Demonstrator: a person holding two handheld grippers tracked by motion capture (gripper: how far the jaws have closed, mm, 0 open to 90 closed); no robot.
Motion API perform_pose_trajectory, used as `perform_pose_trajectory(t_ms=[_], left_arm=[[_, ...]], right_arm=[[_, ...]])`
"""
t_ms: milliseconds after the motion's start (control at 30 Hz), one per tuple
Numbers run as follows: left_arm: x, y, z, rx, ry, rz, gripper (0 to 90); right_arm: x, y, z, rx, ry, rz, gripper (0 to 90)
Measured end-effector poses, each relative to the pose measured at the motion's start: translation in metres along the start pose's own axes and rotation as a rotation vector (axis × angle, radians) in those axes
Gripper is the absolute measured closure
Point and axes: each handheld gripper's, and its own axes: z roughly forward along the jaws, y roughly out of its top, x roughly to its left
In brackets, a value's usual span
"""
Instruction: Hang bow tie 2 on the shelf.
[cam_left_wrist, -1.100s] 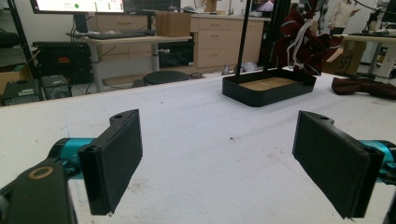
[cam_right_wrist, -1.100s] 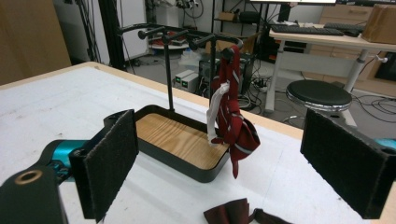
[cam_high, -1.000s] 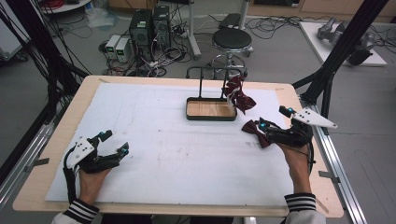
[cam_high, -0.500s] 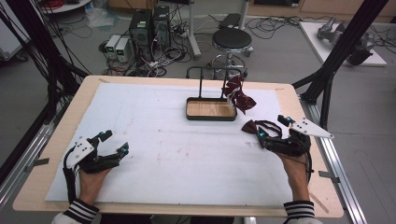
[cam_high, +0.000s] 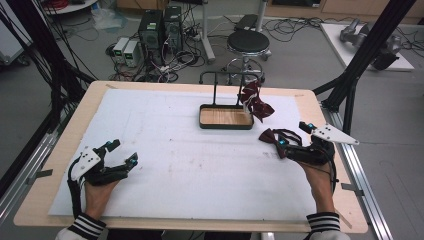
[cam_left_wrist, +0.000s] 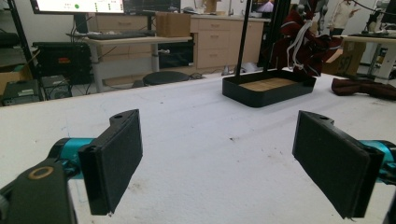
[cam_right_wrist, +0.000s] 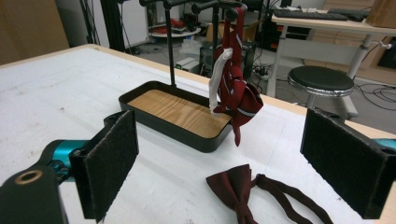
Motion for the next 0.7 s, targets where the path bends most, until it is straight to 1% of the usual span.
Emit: perform_pose_trajectory(t_ms=[100,133,167,233,333,400,467,533,567,667,700], left_arm=[[0.0,0.0,0.0,0.0,0.0,0.001,16.3],[0.0,0.0,0.0,-0.001,0.0,0.001,16.3],[0.0,0.0,0.0,-0.001,0.0,0.001,16.4],[0.0,0.0,0.0,-0.001,0.0,0.0,16.3],[0.0,0.0,0.0,-0.003,0.0,-0.002,16.4],[0.0,0.0,0.0,-0.001,0.0,0.0,16.3],[0.0,0.0,0.0,-0.001,0.0,0.0,16.3],[0.0,0.0,0.0,-0.002,0.0,0.0,16.3],[0.0,0.0,0.0,-0.002,0.0,0.0,16.3],[0.0,0.0,0.0,-0.001,0.0,0.002,16.3],[0.0,0.0,0.0,-0.002,-0.001,0.002,16.3]], right_arm=[[-0.003,0.002,0.002,0.026,-0.007,-0.01,10.4],[-0.004,0.002,0.002,0.039,-0.008,-0.006,10.4],[-0.005,0.002,0.003,0.051,-0.01,-0.016,10.4],[-0.008,0.002,0.005,0.084,-0.015,-0.015,10.4],[-0.013,0.002,0.008,0.122,-0.01,-0.023,10.5],[-0.015,0.002,0.01,0.155,-0.007,-0.031,10.5],[-0.018,0.002,0.014,0.205,-0.003,-0.043,10.5],[-0.02,0.003,0.018,0.243,0.0,-0.057,10.4],[-0.021,0.003,0.02,0.253,0.001,-0.063,10.5],[-0.025,0.002,0.025,0.284,0.005,-0.051,10.5],[-0.026,0.001,0.027,0.304,-0.001,-0.048,10.5]])
